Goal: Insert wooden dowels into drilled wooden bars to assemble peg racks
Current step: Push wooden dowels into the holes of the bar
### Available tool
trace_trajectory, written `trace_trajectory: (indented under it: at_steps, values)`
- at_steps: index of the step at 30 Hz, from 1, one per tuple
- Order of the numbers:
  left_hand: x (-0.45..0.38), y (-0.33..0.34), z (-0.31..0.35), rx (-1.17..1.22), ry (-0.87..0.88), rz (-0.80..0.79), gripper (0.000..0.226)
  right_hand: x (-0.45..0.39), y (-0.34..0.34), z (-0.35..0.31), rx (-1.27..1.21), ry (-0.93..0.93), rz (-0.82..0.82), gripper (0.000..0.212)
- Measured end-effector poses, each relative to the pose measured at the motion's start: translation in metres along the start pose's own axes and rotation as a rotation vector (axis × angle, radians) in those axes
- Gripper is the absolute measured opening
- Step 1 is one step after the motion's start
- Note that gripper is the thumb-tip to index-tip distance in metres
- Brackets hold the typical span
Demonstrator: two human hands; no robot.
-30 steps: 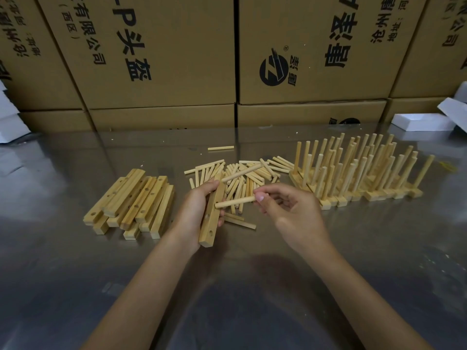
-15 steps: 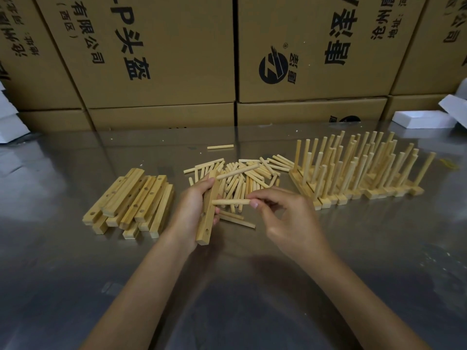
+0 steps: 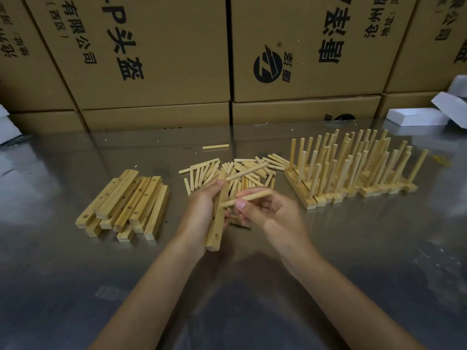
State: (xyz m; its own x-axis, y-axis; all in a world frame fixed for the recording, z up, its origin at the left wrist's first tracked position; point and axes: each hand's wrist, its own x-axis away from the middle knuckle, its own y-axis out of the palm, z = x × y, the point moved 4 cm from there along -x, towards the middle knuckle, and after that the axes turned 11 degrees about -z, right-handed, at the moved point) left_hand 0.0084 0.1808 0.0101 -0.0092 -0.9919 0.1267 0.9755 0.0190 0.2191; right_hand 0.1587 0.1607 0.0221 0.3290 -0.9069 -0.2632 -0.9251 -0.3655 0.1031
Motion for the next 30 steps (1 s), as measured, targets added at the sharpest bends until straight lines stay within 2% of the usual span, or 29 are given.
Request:
trace_trajectory:
  at_steps: [2,5,8,10,14,16,20,26,30]
  values:
    - [0.001,0.005,-0.001,0.029,-0.015,-0.020,0.029,0.001,0.004,0.000,0.009,-0.030,0.009,0.012]
    - [0.002,0.006,0.000,0.039,-0.003,-0.034,0.029,0.000,0.006,-0.010,0.208,-0.191,0.005,0.009]
    - [0.000,0.002,0.000,0.042,0.004,0.006,0.029,0.001,0.004,-0.020,0.226,-0.270,-0.034,0.011]
    - [-0.001,-0.004,0.003,0.060,-0.001,0.013,0.028,0.002,0.002,-0.021,0.381,-0.252,-0.090,0.014]
    - [0.000,-0.009,0.007,0.019,-0.003,-0.023,0.025,0.002,0.000,-0.008,0.882,-0.137,-0.170,0.018]
    - [0.001,-0.005,0.007,-0.013,0.002,-0.046,0.023,0.002,0.002,-0.005,0.999,-0.100,-0.166,0.020]
    - [0.004,0.001,0.010,-0.057,0.036,-0.059,0.026,0.001,-0.004,-0.009,1.081,-0.113,-0.122,0.019]
    - [0.008,0.006,0.012,-0.100,0.055,-0.066,0.028,0.003,-0.002,-0.014,1.076,-0.196,-0.125,0.020]
    - [0.009,0.007,0.012,-0.132,0.071,-0.097,0.029,0.003,-0.001,-0.012,1.027,-0.177,-0.133,0.021]
